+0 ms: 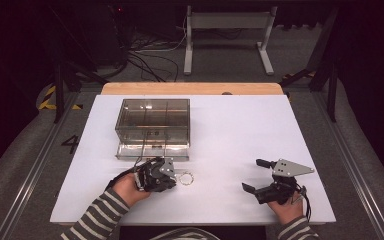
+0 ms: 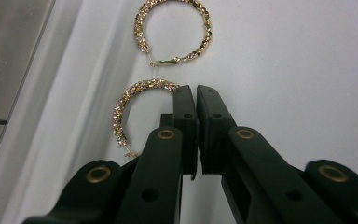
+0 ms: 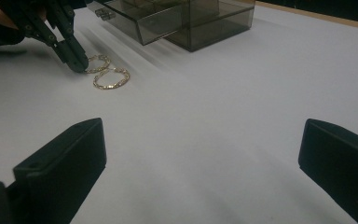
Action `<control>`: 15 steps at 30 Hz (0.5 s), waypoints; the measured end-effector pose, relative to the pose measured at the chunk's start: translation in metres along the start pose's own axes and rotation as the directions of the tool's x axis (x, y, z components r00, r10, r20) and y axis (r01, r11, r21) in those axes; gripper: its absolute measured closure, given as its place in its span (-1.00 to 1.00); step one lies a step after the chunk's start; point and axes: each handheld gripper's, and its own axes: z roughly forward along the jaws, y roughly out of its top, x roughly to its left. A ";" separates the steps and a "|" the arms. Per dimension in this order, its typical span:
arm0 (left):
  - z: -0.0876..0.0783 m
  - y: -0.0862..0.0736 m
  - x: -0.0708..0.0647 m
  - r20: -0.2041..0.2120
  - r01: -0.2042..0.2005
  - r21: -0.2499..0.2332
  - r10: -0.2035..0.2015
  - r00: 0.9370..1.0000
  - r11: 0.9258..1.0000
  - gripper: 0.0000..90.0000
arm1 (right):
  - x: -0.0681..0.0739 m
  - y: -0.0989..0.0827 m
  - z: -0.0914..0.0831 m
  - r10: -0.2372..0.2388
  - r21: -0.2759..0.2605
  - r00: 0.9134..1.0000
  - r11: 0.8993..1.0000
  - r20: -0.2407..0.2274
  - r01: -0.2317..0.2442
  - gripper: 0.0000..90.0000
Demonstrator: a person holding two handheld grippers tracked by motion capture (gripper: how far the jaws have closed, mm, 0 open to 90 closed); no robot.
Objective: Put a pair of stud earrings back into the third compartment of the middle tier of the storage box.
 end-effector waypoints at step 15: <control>-0.017 0.004 -0.003 -0.050 -0.011 -0.054 0.008 0.999 0.998 0.96 | 0.000 0.000 0.000 -0.001 0.000 1.000 1.000 -0.001 0.001 -0.97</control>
